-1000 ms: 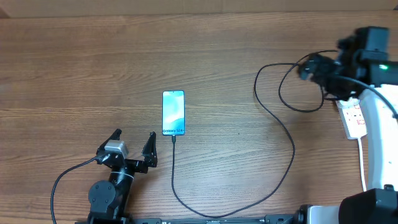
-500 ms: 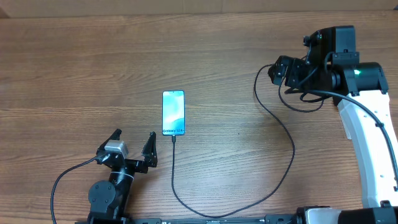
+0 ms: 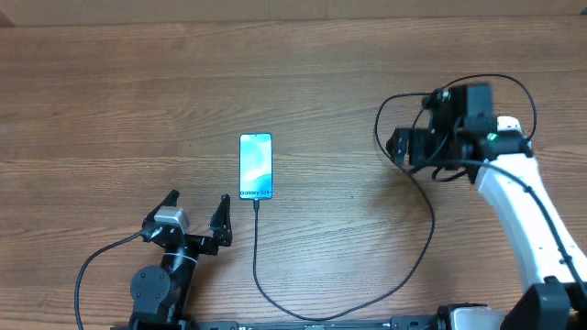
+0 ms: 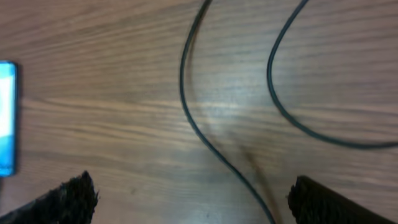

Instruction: Plug charger to phone and switch on socket

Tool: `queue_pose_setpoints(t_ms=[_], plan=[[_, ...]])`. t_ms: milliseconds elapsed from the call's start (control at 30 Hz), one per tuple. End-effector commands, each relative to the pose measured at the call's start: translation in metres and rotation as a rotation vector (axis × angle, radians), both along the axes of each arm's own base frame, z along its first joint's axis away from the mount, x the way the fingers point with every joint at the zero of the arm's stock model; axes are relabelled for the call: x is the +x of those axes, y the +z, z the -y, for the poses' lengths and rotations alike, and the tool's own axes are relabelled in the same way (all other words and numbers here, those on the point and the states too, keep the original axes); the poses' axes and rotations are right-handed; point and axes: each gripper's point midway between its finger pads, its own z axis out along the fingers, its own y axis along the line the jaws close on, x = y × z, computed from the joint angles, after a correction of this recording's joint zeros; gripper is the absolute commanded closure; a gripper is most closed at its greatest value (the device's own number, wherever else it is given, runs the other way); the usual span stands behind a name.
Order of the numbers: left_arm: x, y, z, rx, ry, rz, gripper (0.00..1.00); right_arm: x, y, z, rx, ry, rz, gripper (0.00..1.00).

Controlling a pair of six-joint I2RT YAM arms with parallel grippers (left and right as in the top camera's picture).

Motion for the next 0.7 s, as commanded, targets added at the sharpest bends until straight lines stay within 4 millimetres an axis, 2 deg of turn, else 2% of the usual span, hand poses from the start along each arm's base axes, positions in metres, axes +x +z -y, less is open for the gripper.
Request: queue_pose_setpoints(t_ms=[0, 167, 267, 367, 567, 667], plan=[[0.000, 0.000, -0.004, 0.027, 0.017, 0.009, 0.00, -0.013, -0.023, -0.006, 0.020, 0.036, 0.018, 0.00], [0.000, 0.000, -0.004, 0.027, 0.017, 0.009, 0.00, -0.027, -0.066, -0.024, 0.122, 0.088, 0.070, 0.00], [0.000, 0.000, -0.004, 0.027, 0.017, 0.009, 0.00, -0.035, -0.081, -0.024, 0.126, 0.093, 0.108, 0.00], [0.000, 0.000, -0.004, 0.027, 0.017, 0.010, 0.00, -0.037, -0.082, -0.021, 0.111, 0.085, 0.114, 0.00], [0.000, 0.000, -0.004, 0.027, 0.017, 0.009, 0.00, -0.038, -0.071, -0.021, 0.112, 0.087, 0.143, 0.00], [0.000, 0.000, -0.004, 0.027, 0.017, 0.009, 0.00, -0.041, -0.075, -0.021, 0.112, 0.088, 0.154, 0.00]])
